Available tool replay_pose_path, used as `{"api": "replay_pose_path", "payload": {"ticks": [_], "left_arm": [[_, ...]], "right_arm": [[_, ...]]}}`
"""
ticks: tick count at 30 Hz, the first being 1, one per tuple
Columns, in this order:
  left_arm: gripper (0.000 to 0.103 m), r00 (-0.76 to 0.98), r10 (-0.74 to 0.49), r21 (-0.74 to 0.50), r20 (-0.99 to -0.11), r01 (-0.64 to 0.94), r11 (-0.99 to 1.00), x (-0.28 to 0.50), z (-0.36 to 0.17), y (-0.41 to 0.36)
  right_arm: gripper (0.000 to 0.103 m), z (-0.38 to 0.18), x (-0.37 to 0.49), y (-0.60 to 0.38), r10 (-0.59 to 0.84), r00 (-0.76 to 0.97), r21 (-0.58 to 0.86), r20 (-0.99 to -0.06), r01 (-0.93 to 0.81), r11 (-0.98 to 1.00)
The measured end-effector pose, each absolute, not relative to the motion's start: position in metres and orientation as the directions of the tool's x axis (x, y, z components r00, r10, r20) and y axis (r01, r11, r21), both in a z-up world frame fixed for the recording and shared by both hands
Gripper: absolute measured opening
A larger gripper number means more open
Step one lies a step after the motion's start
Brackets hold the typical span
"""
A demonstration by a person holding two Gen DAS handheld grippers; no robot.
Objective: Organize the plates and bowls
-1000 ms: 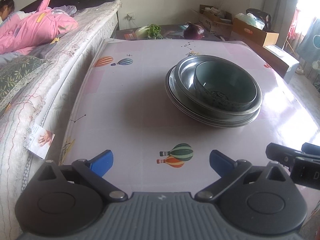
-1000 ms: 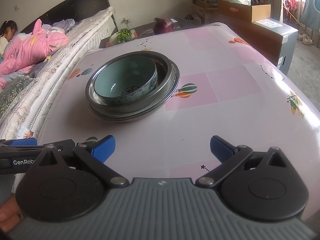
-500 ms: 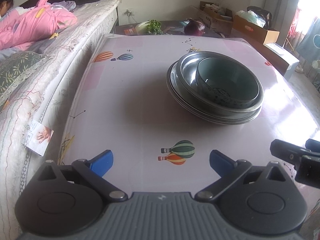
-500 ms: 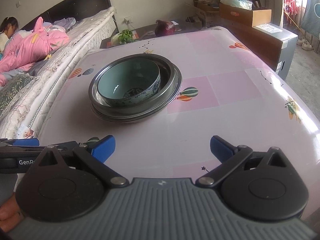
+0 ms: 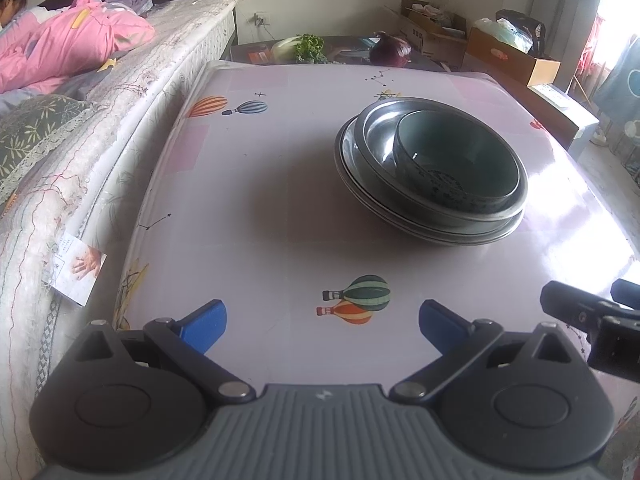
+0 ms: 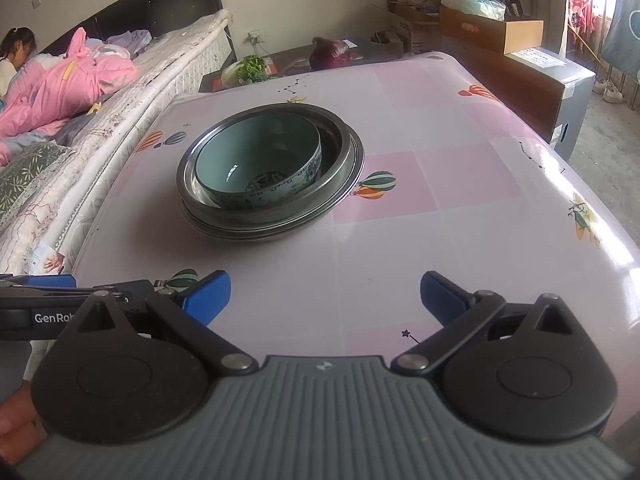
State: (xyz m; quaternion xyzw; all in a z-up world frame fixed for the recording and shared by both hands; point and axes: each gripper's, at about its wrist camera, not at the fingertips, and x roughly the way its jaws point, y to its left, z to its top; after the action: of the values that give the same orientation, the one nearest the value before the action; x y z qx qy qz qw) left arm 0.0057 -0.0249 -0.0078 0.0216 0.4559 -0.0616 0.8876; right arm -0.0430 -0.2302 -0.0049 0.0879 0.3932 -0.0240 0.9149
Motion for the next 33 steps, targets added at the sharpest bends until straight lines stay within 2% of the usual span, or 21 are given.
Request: {"api": "replay_pose_path", "payload": {"ticks": [33], "left_arm": [[0.103,0.569,-0.093,-0.018,-0.817,0.136,0.99,0.0057,-0.01,-0.0264]], "right_arm": [[0.102,-0.0106,-0.0432,-0.2328,0.025,0.682,0.148,-0.731,0.122,0.981]]}}
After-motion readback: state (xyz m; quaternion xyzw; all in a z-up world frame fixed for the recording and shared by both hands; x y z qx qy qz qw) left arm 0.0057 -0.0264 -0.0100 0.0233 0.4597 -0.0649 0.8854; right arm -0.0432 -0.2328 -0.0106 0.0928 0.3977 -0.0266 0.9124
